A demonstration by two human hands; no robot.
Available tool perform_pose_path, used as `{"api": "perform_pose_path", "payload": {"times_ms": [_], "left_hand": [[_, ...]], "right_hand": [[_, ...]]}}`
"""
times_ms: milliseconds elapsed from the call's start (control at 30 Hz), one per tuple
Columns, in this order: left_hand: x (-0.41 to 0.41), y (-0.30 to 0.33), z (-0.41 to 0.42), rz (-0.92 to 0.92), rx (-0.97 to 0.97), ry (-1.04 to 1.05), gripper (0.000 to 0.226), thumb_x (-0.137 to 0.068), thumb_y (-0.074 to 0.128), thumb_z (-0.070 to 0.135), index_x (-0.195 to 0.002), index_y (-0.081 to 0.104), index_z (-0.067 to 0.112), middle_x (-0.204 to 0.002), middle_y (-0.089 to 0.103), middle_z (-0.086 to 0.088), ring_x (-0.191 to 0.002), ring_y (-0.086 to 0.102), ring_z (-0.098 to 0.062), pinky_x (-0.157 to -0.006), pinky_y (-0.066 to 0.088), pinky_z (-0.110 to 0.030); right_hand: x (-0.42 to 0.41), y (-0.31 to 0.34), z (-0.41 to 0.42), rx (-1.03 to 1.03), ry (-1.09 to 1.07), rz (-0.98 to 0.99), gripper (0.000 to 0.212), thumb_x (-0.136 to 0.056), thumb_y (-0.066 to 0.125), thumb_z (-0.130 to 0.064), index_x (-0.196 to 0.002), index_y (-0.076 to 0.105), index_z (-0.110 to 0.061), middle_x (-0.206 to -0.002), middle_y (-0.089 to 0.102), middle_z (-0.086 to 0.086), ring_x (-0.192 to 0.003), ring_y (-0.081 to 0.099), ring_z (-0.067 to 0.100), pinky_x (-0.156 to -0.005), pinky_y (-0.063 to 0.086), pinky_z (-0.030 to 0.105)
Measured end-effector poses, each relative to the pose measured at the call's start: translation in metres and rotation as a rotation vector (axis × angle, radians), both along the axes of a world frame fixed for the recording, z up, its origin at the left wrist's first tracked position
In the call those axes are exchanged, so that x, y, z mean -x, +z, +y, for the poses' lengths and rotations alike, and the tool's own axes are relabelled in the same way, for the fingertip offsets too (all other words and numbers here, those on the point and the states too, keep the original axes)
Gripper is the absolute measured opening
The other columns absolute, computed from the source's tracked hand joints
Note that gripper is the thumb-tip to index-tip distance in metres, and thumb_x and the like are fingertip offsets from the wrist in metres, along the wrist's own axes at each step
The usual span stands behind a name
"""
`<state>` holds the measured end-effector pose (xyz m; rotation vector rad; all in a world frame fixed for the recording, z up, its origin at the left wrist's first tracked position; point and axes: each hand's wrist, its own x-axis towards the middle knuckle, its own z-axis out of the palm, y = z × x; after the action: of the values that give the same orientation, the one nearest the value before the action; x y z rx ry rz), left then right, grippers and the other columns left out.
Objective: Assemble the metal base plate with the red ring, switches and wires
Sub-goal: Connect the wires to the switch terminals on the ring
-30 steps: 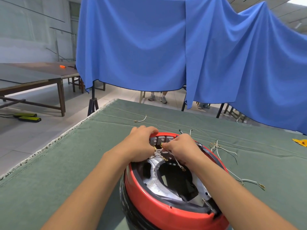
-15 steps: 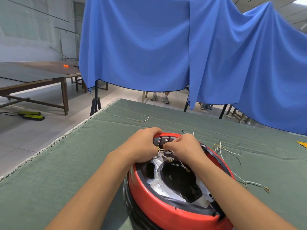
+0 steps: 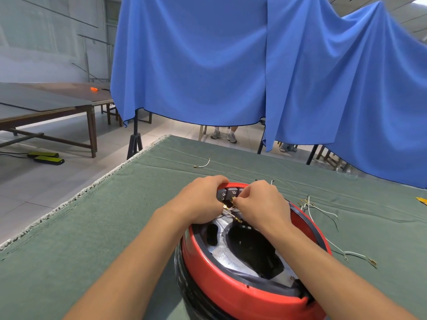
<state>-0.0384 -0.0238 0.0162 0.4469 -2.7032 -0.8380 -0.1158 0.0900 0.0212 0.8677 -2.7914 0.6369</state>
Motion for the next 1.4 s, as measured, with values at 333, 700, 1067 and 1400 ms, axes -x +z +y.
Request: {"api": "perform_pose_path", "payload": {"times_ms": [333,700,1067,1400], "left_hand": [[-0.002,0.003,0.001,-0.004,0.007,-0.001,0.057,-0.075,0.054,0.006,-0.130,0.051,0.024,-0.130,0.057,0.000,-0.119,0.052,-0.022,-0.099,0.044,-0.036],[-0.002,0.004,0.001,-0.008,-0.003,0.000,0.051,-0.075,0.054,0.006,-0.124,0.055,0.022,-0.123,0.061,-0.002,-0.113,0.054,-0.024,-0.095,0.046,-0.039],[-0.001,0.003,0.001,-0.009,-0.014,0.009,0.056,-0.076,0.055,0.005,-0.129,0.052,0.023,-0.129,0.057,-0.001,-0.118,0.052,-0.023,-0.099,0.044,-0.040],[-0.002,0.003,0.001,-0.007,-0.021,0.011,0.059,-0.076,0.054,0.005,-0.132,0.050,0.023,-0.132,0.056,-0.001,-0.121,0.051,-0.022,-0.101,0.043,-0.038]], "right_hand": [[0.014,-0.004,-0.003,0.184,-0.018,-0.328,0.020,-0.081,0.071,-0.024,-0.078,0.075,-0.005,-0.079,0.072,0.013,-0.079,0.066,0.028,-0.078,0.055,0.042],[0.016,0.000,-0.002,0.340,-0.087,-0.582,0.022,-0.078,0.077,-0.020,-0.071,0.067,-0.002,-0.056,0.048,0.005,-0.050,0.040,0.017,-0.050,0.031,0.028],[0.014,0.003,0.001,0.297,-0.037,-0.631,0.019,-0.079,0.076,-0.018,-0.070,0.066,-0.004,-0.058,0.047,0.007,-0.047,0.035,0.016,-0.045,0.027,0.026],[0.020,-0.002,0.002,0.317,-0.044,-0.688,0.015,-0.083,0.072,-0.014,-0.074,0.066,-0.003,-0.058,0.040,0.006,-0.046,0.030,0.016,-0.043,0.025,0.024]]}}
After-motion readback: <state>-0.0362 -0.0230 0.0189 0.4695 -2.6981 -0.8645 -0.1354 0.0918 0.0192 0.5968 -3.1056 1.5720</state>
